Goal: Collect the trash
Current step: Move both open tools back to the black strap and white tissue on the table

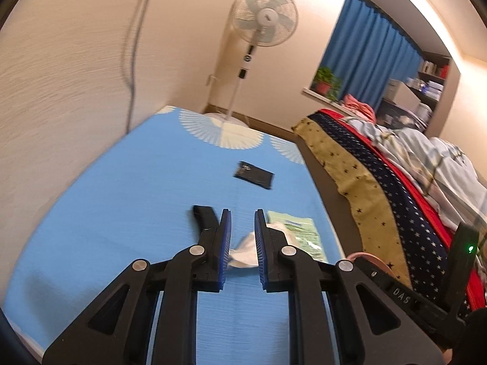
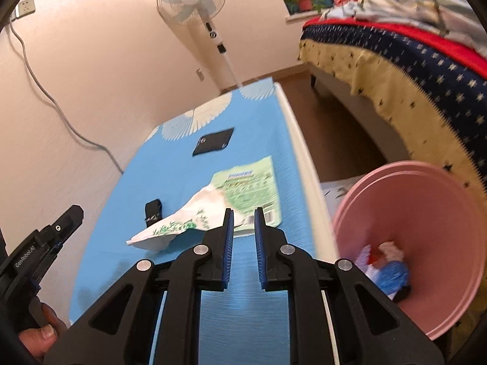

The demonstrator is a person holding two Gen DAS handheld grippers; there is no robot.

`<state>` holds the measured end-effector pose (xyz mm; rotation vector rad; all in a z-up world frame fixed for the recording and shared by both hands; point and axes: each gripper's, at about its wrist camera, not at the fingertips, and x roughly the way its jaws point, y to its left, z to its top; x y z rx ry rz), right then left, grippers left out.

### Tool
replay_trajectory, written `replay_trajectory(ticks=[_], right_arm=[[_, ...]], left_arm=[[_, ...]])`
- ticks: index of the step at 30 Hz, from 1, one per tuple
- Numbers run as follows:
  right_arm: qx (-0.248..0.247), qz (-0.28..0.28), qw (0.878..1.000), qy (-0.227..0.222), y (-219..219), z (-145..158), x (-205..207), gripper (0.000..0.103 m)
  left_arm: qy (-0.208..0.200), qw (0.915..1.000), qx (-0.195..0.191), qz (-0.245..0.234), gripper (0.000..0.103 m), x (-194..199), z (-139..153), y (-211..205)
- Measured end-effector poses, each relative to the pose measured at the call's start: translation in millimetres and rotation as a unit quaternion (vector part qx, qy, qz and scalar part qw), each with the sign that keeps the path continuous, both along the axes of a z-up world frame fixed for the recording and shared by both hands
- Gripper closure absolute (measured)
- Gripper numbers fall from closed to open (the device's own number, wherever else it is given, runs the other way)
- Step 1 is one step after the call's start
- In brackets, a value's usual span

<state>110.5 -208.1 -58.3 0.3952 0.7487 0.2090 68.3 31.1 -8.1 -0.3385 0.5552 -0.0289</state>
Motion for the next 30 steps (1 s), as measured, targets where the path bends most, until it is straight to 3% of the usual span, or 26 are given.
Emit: replay_trajectory(ticks=[12,30], right_arm=[[0.059,0.000,0.996,0.060,10.7,-48.2,28.6,0.086],[0.122,-0.030,0.988,0.085,-5.6,-60.6,51.9,0.083]], left_arm=[[0.015,0.9993,0.003,0.035,0.087,14.3,-15.7,17.1],[0.054,0.9978,-0.023,0.032,0.087,47.1,-50.5,25.6]])
